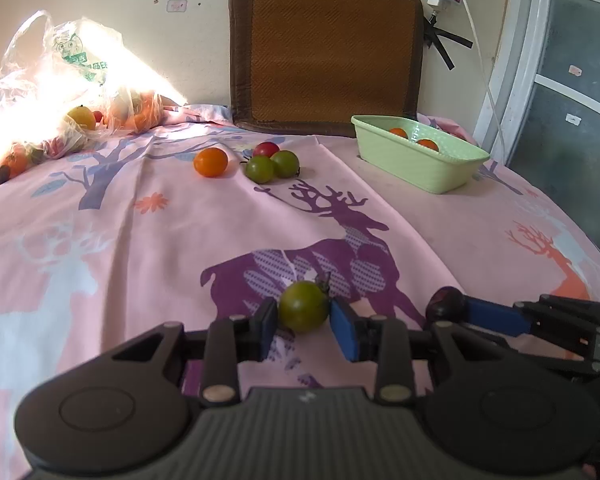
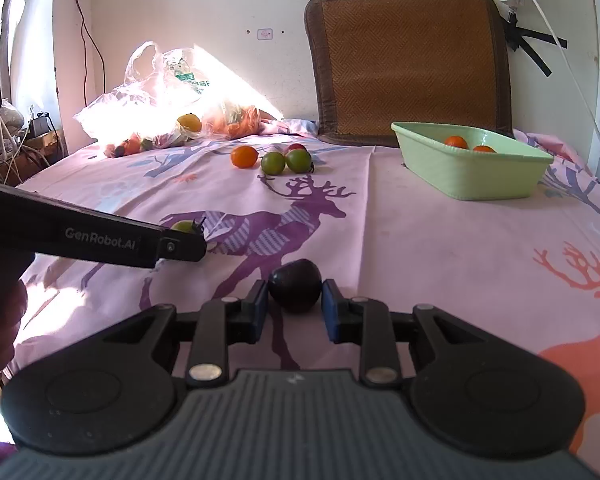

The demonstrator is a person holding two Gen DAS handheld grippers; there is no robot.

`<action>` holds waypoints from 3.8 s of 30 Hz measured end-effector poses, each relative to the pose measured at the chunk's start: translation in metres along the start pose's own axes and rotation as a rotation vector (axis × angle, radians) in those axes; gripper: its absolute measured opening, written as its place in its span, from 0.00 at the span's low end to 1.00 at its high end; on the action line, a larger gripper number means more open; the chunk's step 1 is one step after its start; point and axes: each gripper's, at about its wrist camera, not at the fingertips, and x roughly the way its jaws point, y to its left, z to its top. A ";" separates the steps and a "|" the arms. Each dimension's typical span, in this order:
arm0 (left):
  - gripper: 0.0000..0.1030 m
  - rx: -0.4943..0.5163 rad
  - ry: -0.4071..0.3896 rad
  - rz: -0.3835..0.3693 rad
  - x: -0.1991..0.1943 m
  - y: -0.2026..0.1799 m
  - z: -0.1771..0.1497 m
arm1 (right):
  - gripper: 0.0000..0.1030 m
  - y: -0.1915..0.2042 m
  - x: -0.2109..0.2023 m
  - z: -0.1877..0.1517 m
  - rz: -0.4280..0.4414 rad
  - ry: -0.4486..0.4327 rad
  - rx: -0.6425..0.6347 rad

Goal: Organize fruits
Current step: 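Grasp a green cherry tomato with the left gripper, then hold the green tomato in the left gripper and dark tomato in the right, then carry both tomatoes over the green basket and open both grippers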

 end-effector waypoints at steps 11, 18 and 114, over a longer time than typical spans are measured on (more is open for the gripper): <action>0.35 0.007 -0.006 -0.010 0.000 0.000 -0.001 | 0.31 0.002 0.000 -0.001 -0.009 -0.007 -0.008; 0.39 0.006 -0.010 -0.027 -0.001 0.001 -0.002 | 0.31 0.003 -0.001 -0.001 -0.011 -0.010 -0.012; 0.28 0.208 -0.062 -0.157 0.147 -0.126 0.178 | 0.31 -0.167 0.044 0.084 -0.232 -0.189 0.132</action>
